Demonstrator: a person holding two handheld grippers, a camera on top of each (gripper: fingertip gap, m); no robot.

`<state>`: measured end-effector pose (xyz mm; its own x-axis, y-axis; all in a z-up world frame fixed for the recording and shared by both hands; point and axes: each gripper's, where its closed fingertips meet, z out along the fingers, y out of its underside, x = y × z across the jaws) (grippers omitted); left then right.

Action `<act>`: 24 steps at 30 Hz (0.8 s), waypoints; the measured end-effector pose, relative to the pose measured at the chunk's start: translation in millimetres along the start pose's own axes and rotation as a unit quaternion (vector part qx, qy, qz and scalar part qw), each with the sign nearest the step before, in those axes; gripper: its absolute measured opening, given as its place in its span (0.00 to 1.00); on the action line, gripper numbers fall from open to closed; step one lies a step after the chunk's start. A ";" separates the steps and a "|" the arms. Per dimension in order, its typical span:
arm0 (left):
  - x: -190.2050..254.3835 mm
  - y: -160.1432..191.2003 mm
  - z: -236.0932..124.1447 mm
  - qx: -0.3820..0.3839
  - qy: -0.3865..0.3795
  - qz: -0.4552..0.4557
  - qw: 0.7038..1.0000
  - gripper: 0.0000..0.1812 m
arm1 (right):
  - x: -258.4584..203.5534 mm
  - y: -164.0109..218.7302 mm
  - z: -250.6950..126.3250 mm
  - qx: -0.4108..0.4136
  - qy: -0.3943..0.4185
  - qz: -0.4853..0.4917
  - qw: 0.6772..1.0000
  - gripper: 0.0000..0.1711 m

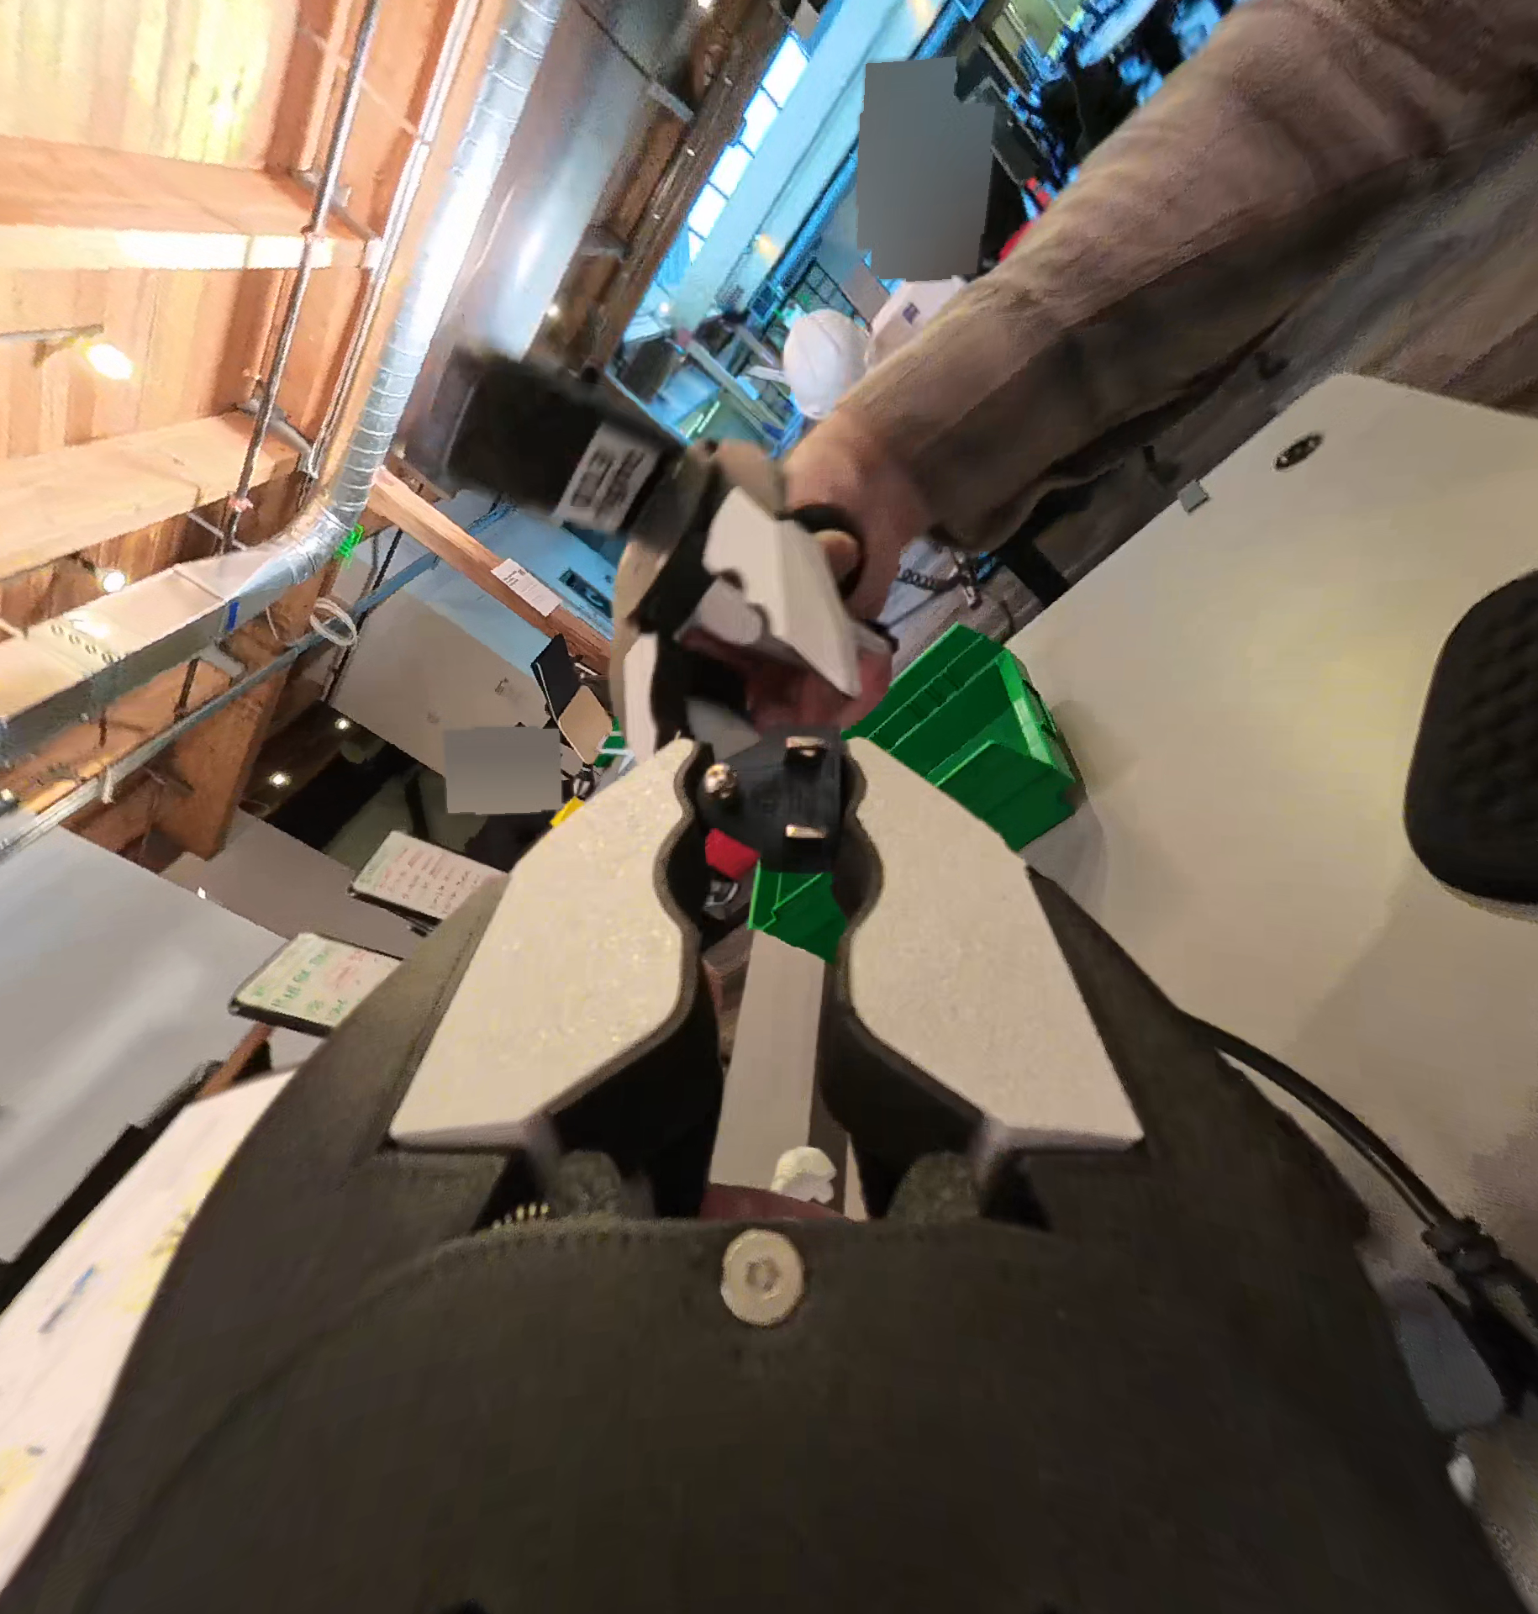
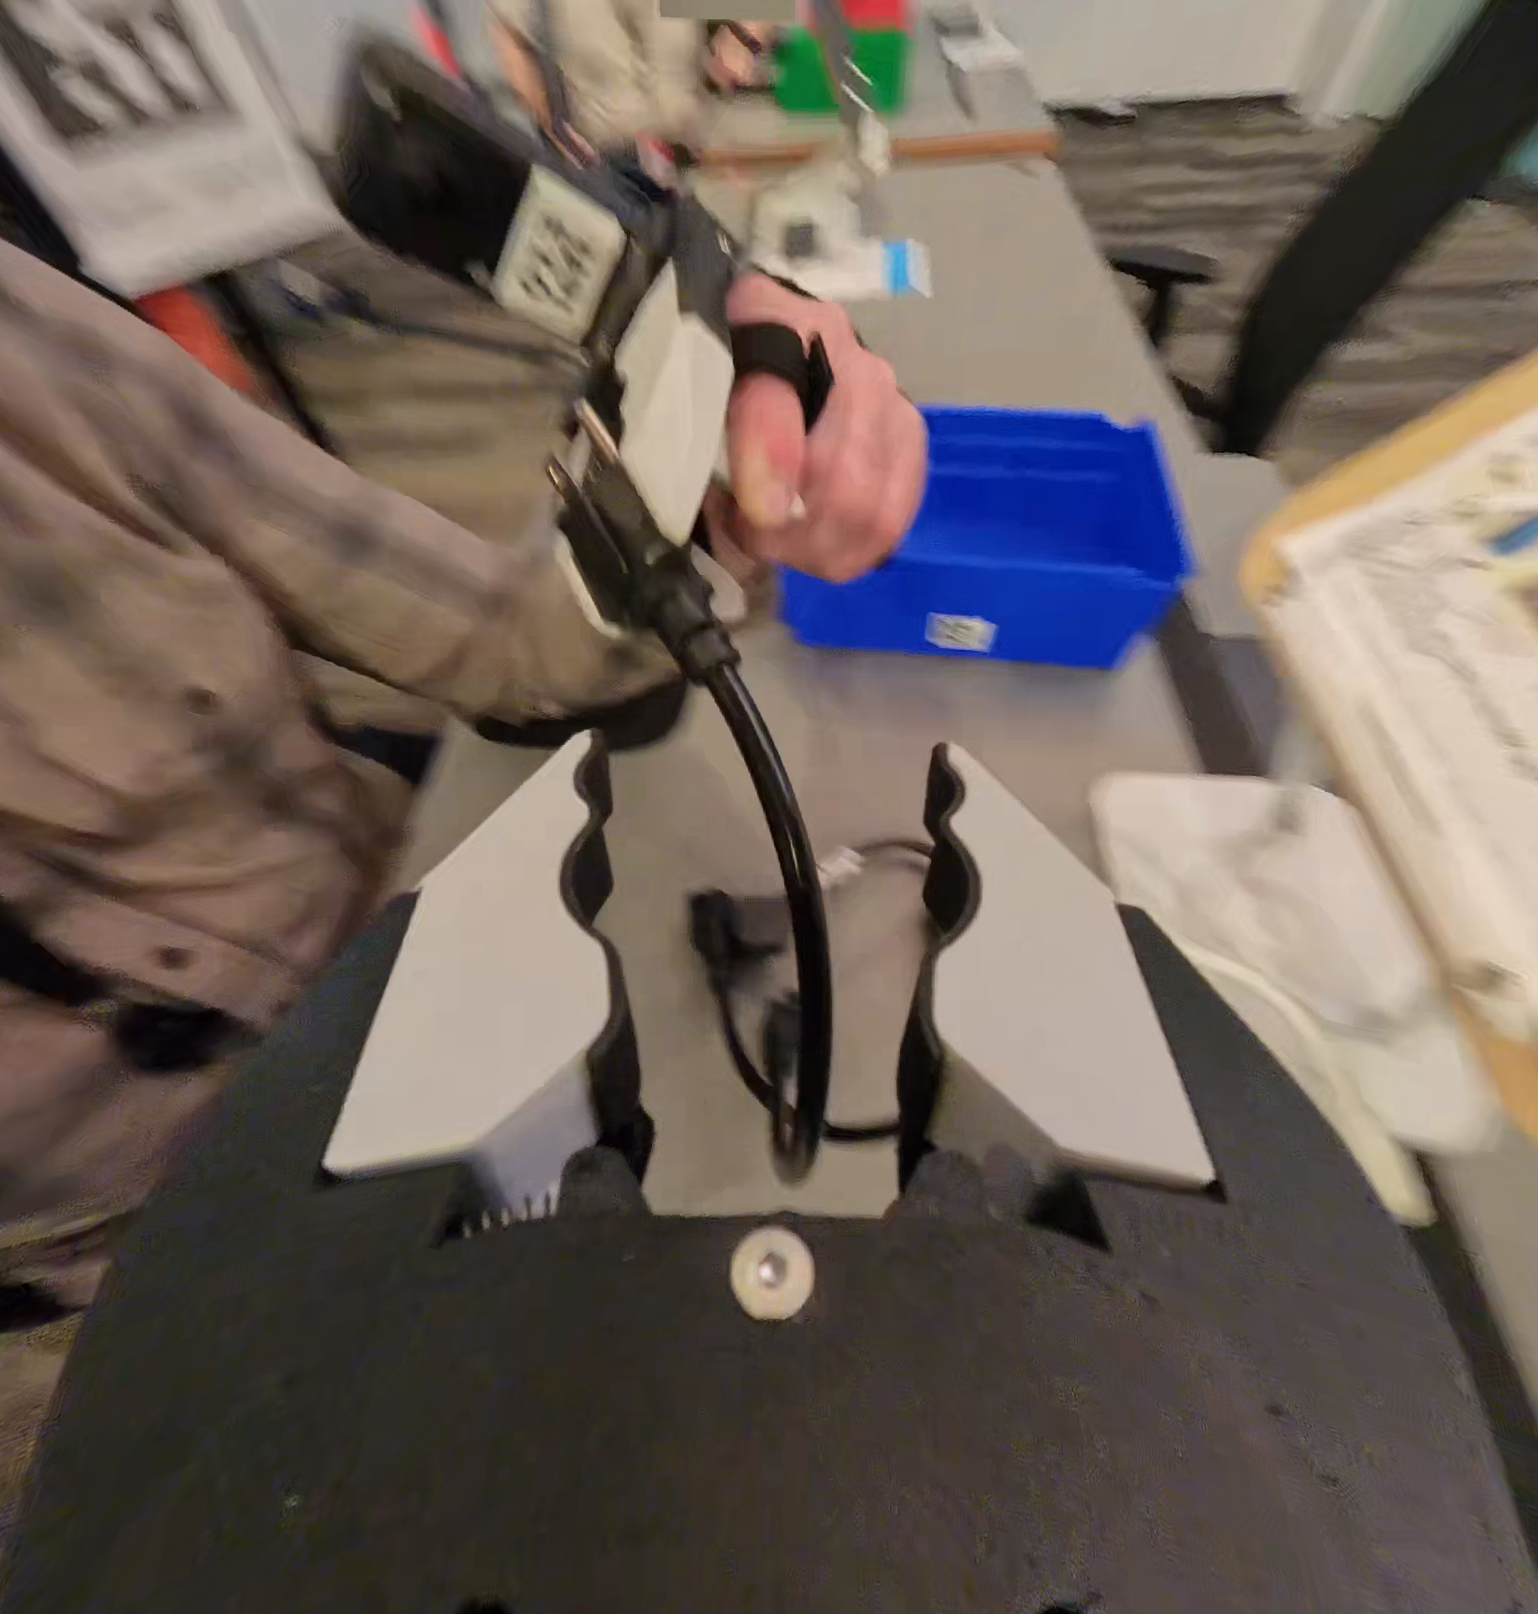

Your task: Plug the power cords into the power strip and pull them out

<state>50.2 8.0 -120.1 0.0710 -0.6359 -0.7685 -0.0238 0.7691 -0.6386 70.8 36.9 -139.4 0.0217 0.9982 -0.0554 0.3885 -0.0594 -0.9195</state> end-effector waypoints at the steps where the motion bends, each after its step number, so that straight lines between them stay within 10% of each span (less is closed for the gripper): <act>1: 4.1 -4.3 1.0 -0.008 0.005 0.017 1.000 0.13 | -11.3 -2.8 3.8 0.011 -0.061 0.017 0.998 0.40; 10: 27.7 -22.0 6.3 -0.035 0.040 0.084 0.995 0.14 | -60.4 8.6 33.5 -0.059 -0.248 -0.015 0.967 0.07; 24: -0.8 24.8 7.3 -0.096 0.022 -0.099 0.990 0.24 | -0.4 31.8 8.7 -0.199 0.114 -0.133 0.964 0.06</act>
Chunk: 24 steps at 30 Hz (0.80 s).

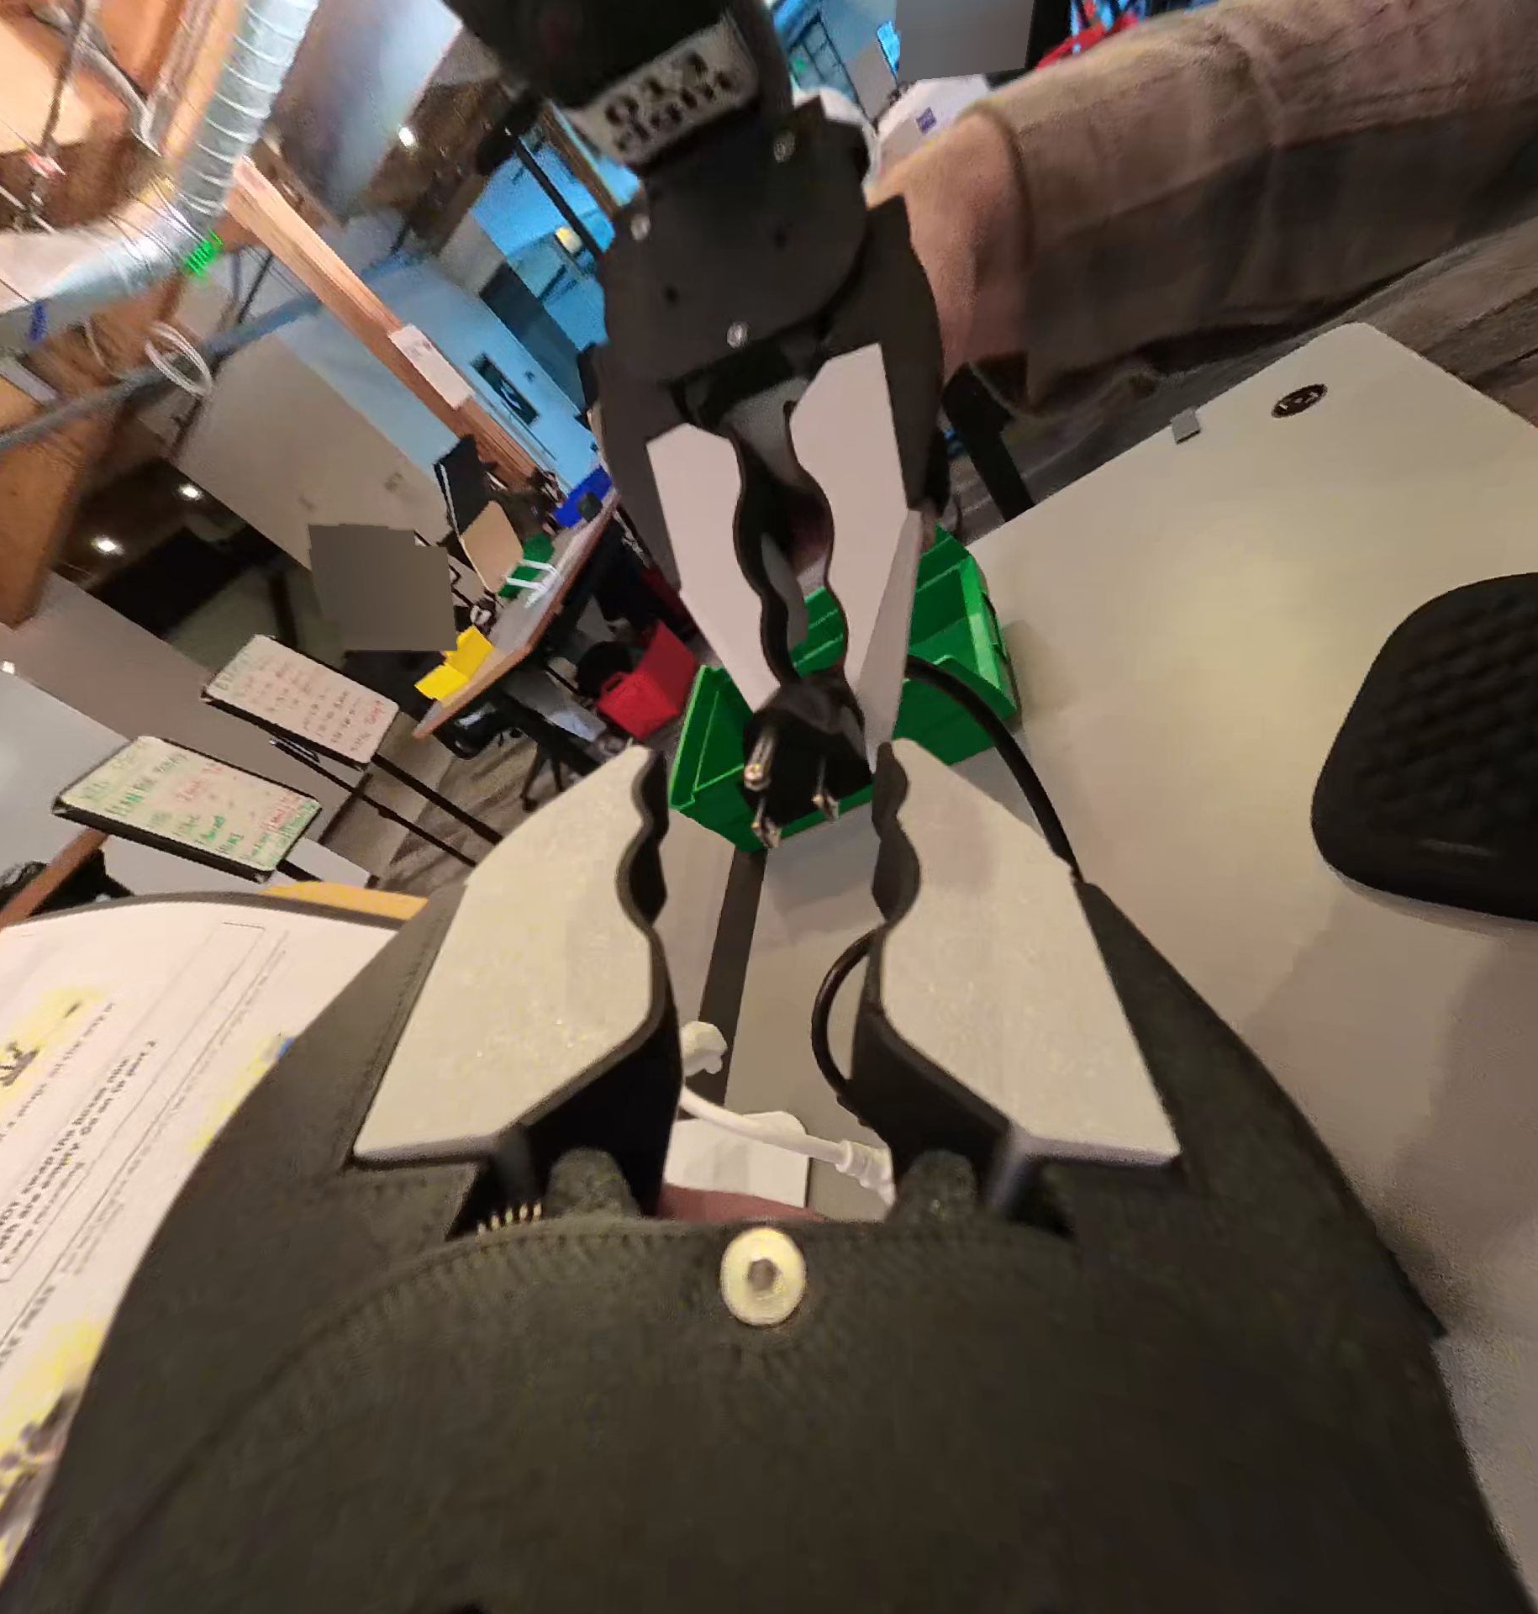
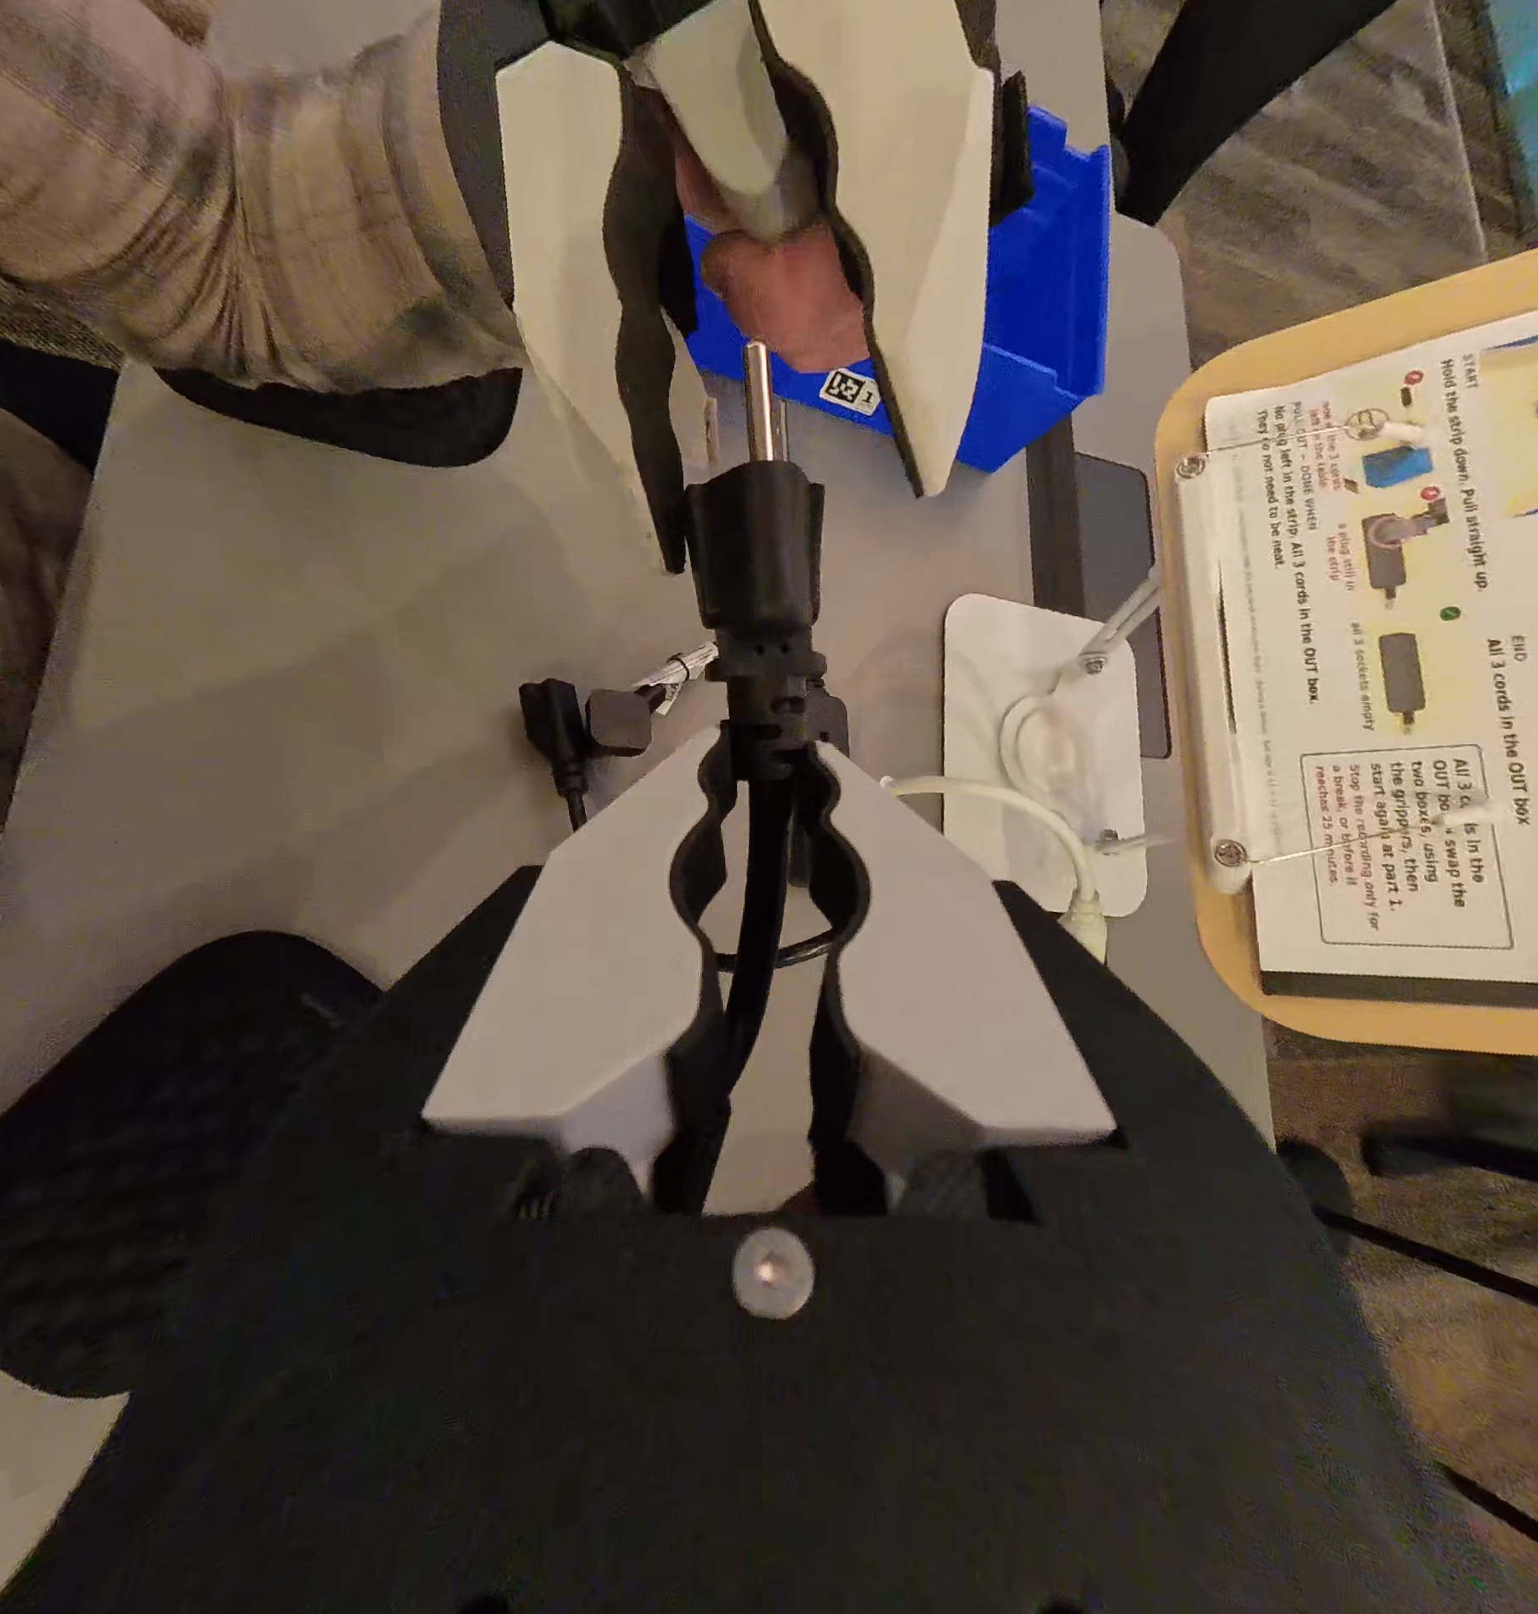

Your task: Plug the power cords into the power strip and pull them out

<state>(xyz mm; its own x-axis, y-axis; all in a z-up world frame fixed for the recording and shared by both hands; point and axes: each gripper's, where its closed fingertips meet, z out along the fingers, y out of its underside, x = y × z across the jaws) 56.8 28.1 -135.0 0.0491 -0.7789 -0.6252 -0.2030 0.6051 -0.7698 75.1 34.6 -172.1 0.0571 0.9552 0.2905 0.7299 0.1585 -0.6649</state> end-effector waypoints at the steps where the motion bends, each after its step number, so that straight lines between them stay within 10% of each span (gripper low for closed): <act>1: 2.3 1.8 2.6 -0.008 0.005 -0.003 1.000 0.22 | -0.4 2.2 0.1 -0.009 0.007 -0.004 1.000 0.06; 12: 5.6 -7.7 -0.7 0.033 0.023 -0.008 0.999 0.15 | -2.6 -1.6 -3.6 0.010 0.055 -0.022 0.998 0.07; 24: -0.2 -23.7 -10.6 0.124 0.021 -0.028 0.992 0.15 | -11.4 -42.8 -15.1 0.279 -0.027 0.043 0.959 0.29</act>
<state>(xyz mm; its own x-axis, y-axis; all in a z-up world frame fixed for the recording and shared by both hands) 51.2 12.2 -115.2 0.0111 -0.8153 -0.5790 0.0452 0.5788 -0.8142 53.5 13.2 -136.5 0.0550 0.9798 0.1920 0.2455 0.1731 -0.9538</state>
